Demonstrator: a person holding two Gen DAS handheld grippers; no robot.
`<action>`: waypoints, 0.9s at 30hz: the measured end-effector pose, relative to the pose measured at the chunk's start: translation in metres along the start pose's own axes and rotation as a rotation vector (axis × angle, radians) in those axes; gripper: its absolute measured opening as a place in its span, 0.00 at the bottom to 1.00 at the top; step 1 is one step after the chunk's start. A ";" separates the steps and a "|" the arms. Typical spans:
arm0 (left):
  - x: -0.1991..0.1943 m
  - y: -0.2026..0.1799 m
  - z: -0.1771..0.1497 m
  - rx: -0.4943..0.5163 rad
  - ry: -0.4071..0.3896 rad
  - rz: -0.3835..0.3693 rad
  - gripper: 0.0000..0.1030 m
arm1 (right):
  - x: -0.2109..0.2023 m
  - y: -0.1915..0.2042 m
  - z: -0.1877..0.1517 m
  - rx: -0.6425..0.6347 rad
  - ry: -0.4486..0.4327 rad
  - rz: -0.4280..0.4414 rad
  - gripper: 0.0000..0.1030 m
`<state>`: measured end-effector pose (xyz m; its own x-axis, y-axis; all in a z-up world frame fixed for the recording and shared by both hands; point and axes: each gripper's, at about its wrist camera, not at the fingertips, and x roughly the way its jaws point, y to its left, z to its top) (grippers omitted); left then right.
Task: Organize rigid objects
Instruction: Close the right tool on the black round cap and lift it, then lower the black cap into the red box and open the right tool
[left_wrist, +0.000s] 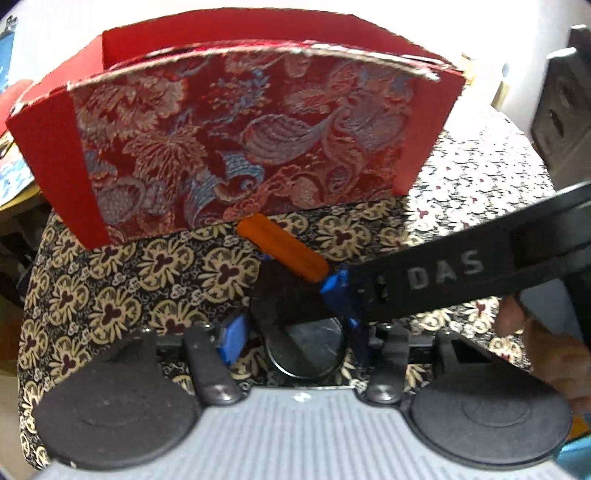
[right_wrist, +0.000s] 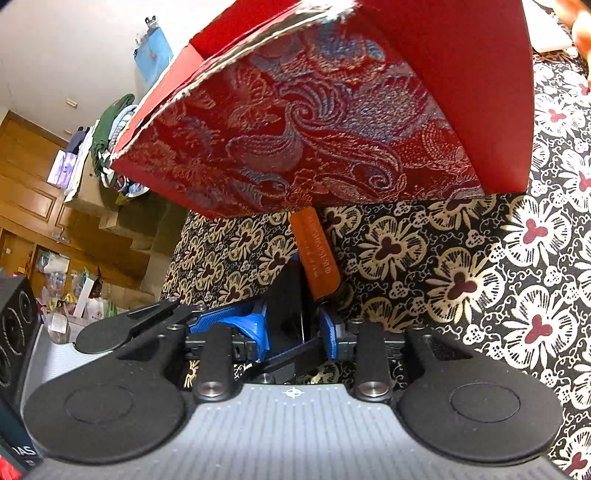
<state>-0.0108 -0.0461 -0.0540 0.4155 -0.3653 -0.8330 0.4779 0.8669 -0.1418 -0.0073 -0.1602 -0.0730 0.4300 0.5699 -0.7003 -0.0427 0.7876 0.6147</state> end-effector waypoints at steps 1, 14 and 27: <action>-0.004 -0.002 0.000 0.017 -0.007 0.005 0.51 | -0.001 -0.001 0.000 -0.005 0.003 0.003 0.12; -0.059 -0.024 0.024 0.109 -0.140 -0.029 0.51 | -0.055 0.012 0.002 -0.034 -0.138 0.081 0.12; -0.102 -0.056 0.074 0.239 -0.374 -0.099 0.51 | -0.127 0.016 0.021 -0.073 -0.414 0.084 0.12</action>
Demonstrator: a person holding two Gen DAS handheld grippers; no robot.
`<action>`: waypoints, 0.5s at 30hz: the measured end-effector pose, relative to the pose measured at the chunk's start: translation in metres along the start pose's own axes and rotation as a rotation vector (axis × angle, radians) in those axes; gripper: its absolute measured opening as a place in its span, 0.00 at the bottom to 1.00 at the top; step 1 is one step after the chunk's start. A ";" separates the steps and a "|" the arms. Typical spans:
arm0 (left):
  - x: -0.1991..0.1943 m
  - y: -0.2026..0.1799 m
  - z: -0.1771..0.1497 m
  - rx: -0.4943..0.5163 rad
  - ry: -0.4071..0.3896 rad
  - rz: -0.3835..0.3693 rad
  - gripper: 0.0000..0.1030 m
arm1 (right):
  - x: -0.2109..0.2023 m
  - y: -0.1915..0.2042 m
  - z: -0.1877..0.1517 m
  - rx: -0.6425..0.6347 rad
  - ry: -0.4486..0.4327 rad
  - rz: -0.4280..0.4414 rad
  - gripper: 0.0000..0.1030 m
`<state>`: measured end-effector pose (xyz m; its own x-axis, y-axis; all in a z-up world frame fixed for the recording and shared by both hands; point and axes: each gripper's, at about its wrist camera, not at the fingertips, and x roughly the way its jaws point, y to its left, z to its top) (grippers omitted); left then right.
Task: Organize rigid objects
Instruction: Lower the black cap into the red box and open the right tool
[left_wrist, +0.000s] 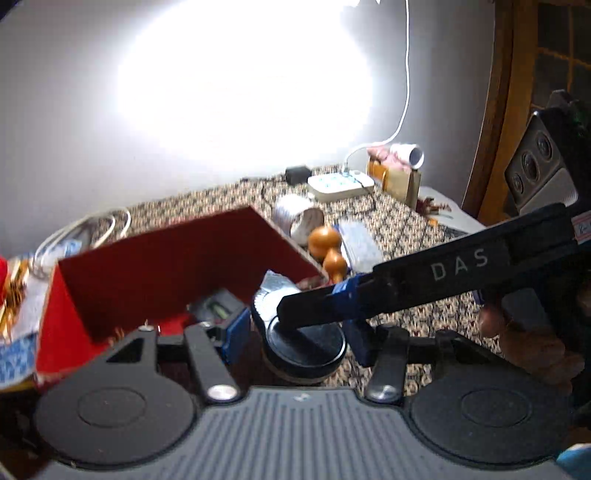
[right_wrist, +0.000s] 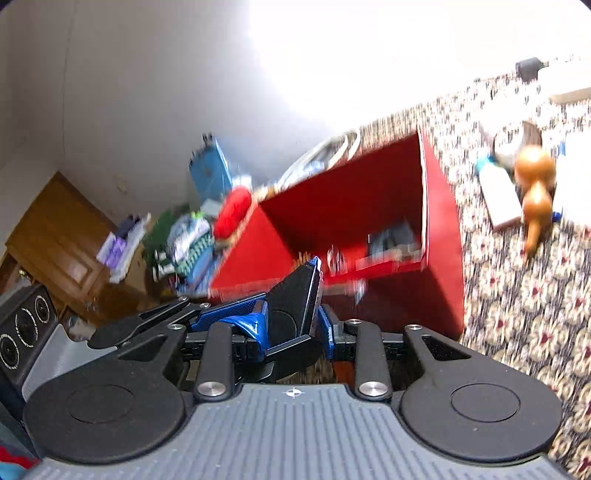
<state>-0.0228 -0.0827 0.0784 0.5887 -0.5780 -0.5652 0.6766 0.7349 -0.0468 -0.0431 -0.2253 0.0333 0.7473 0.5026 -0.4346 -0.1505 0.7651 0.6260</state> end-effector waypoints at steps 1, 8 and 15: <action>-0.001 0.000 0.005 0.003 -0.013 0.002 0.51 | 0.000 0.000 0.005 -0.007 -0.012 0.000 0.12; 0.017 0.030 0.029 -0.021 -0.056 0.044 0.51 | 0.032 -0.002 0.038 -0.051 -0.024 -0.008 0.12; 0.052 0.087 0.028 -0.137 0.004 0.060 0.51 | 0.094 -0.003 0.066 -0.086 0.086 -0.057 0.12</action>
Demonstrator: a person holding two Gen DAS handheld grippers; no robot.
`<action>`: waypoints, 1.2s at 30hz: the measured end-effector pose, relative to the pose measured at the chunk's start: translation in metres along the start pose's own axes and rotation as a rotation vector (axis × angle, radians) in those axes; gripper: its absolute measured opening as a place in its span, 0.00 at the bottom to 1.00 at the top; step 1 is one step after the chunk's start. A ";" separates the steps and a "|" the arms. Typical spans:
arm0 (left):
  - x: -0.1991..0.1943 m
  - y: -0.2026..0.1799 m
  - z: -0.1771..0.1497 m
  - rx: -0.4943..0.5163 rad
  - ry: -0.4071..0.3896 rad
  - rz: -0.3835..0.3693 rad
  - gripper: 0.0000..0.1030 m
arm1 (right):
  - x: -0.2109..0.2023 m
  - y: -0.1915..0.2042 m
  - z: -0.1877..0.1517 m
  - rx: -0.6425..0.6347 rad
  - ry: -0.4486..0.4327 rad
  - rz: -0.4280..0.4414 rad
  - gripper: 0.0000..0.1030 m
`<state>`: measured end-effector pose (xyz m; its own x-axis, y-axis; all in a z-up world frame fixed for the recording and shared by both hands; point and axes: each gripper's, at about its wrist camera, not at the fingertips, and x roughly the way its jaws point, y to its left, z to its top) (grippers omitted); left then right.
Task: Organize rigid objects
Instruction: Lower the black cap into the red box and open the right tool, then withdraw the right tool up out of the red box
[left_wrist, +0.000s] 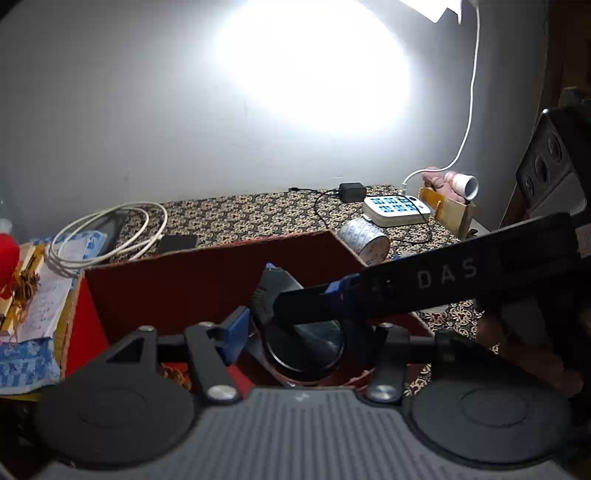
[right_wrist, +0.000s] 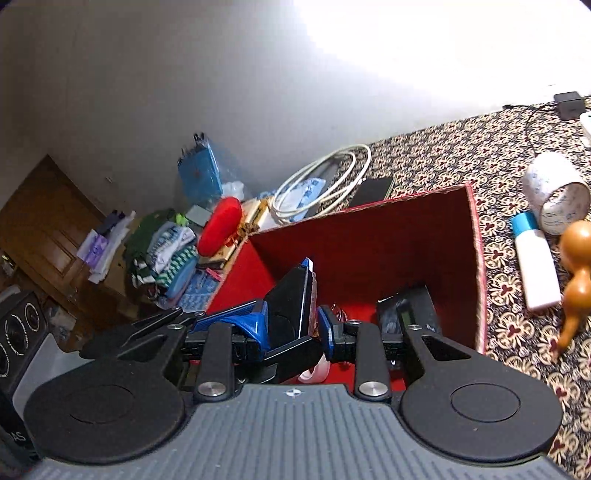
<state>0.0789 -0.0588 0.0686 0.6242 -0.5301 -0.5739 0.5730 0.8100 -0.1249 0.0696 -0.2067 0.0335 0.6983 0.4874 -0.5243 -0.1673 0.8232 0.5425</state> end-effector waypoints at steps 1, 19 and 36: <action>0.006 0.007 0.001 -0.012 0.012 0.001 0.51 | 0.008 0.001 0.004 -0.013 0.018 -0.013 0.12; 0.102 0.069 0.015 -0.113 0.299 0.088 0.50 | 0.107 -0.018 0.030 -0.046 0.185 -0.158 0.11; 0.106 0.074 0.018 -0.161 0.302 0.166 0.57 | 0.093 -0.038 0.031 0.062 0.052 -0.190 0.12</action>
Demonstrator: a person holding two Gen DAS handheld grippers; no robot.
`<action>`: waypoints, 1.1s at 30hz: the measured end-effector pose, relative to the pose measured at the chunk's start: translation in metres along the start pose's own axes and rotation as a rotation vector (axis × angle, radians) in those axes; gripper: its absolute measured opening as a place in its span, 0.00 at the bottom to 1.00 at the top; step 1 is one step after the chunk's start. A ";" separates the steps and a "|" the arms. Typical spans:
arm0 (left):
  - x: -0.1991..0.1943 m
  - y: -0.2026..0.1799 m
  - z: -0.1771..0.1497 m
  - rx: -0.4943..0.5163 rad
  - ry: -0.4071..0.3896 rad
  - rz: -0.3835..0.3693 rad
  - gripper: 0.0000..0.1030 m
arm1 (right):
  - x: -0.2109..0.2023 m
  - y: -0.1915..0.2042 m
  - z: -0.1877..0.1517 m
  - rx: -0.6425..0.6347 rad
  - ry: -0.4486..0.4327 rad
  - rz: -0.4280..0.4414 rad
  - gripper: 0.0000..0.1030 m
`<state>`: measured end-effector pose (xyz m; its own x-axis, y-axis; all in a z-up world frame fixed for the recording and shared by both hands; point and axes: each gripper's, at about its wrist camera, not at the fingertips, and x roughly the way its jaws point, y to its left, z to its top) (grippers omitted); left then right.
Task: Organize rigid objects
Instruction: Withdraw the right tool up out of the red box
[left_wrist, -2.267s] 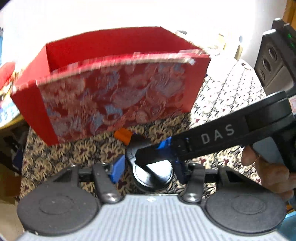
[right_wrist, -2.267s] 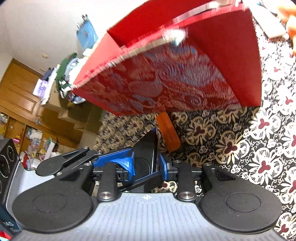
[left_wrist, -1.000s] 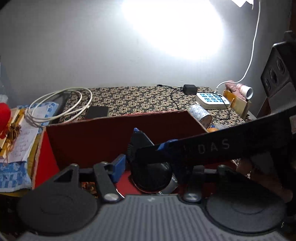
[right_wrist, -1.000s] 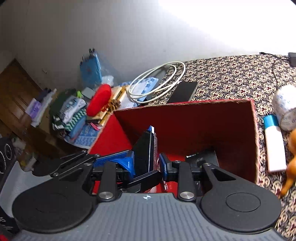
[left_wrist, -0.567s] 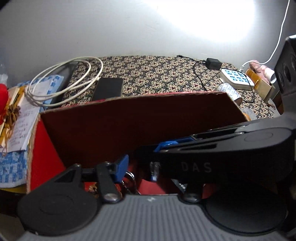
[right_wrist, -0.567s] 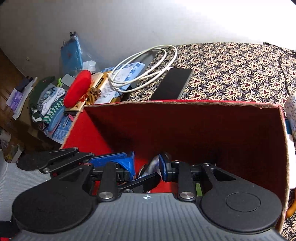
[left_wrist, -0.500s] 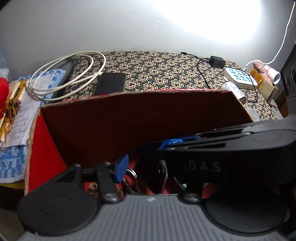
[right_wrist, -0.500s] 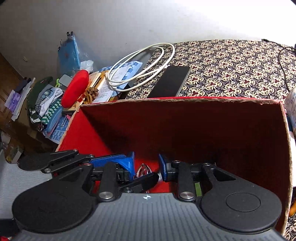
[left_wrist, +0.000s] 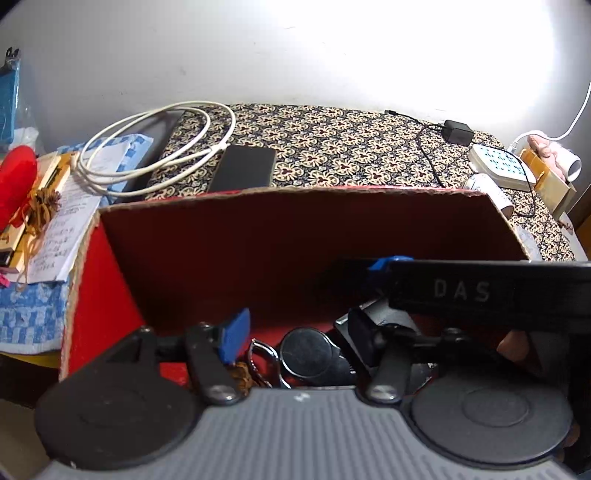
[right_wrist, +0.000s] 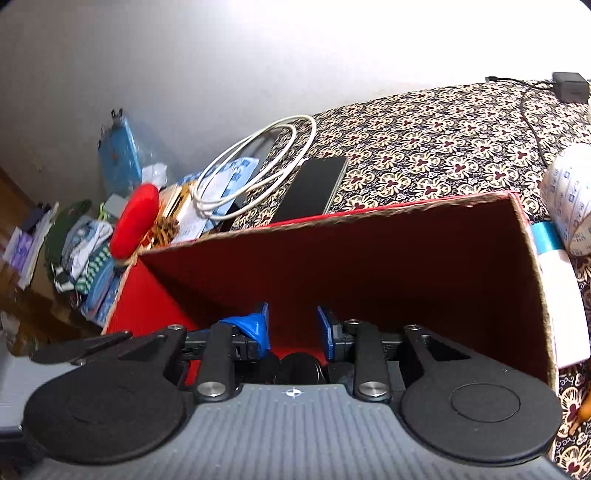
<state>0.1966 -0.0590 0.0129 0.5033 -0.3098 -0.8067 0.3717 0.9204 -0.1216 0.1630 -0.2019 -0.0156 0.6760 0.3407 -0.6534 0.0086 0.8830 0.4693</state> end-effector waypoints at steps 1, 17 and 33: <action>0.001 0.000 0.000 0.002 0.000 0.006 0.57 | 0.000 -0.001 0.000 0.006 -0.001 0.000 0.12; 0.004 -0.007 -0.001 0.021 0.003 0.096 0.62 | 0.000 -0.002 -0.002 0.031 -0.006 -0.012 0.12; 0.004 -0.012 -0.002 0.035 -0.006 0.166 0.64 | -0.003 -0.002 -0.001 0.024 -0.050 -0.058 0.12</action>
<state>0.1930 -0.0711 0.0099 0.5649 -0.1561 -0.8103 0.3102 0.9501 0.0332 0.1603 -0.2047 -0.0153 0.7097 0.2717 -0.6500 0.0666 0.8926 0.4459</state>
